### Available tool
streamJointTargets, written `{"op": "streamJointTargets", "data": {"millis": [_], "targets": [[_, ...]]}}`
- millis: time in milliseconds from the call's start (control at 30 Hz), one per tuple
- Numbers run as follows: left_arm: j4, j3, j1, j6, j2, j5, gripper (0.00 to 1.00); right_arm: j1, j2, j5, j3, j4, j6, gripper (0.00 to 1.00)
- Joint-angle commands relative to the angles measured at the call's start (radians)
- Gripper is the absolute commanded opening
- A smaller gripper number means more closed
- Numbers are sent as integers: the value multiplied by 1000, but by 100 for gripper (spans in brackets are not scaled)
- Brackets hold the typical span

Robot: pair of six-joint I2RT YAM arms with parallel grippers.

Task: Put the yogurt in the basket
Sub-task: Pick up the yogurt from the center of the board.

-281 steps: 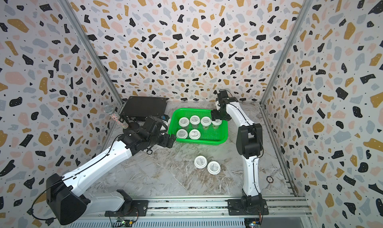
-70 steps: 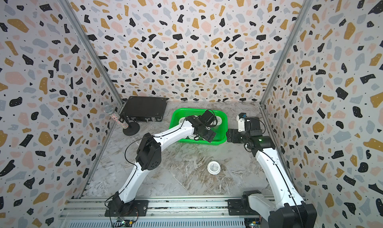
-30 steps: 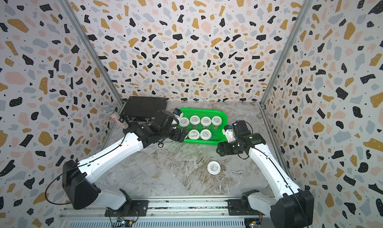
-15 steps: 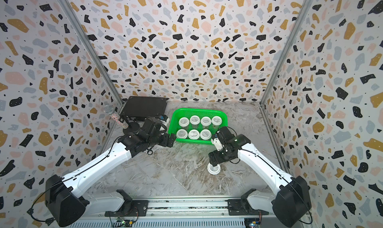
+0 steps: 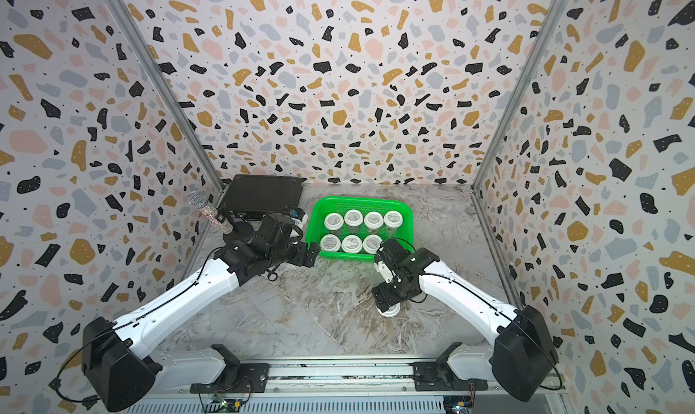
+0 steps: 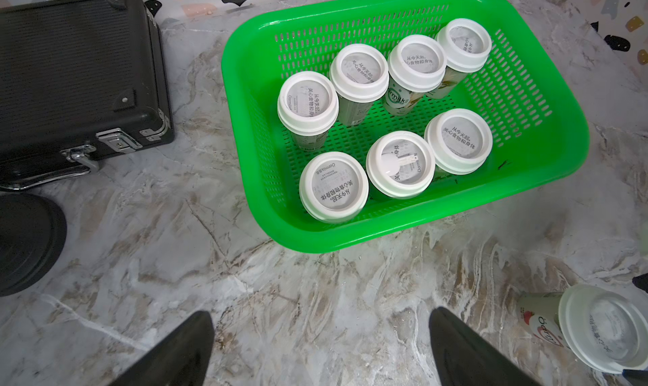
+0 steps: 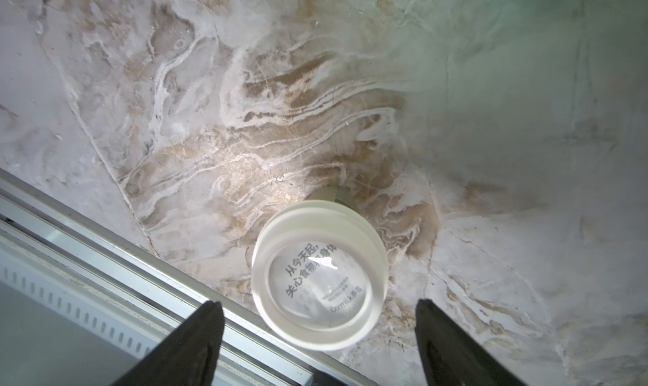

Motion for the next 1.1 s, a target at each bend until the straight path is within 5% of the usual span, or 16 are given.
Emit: {"op": "streamJointTargets", "data": {"millis": [0,1067], "targets": [[27,1,7,7,4,-2,99,11,5,26,-11,-11,18,89],[20,6,12,15,6,-8,99,40,53,37,-13,-5,22,71]]}}
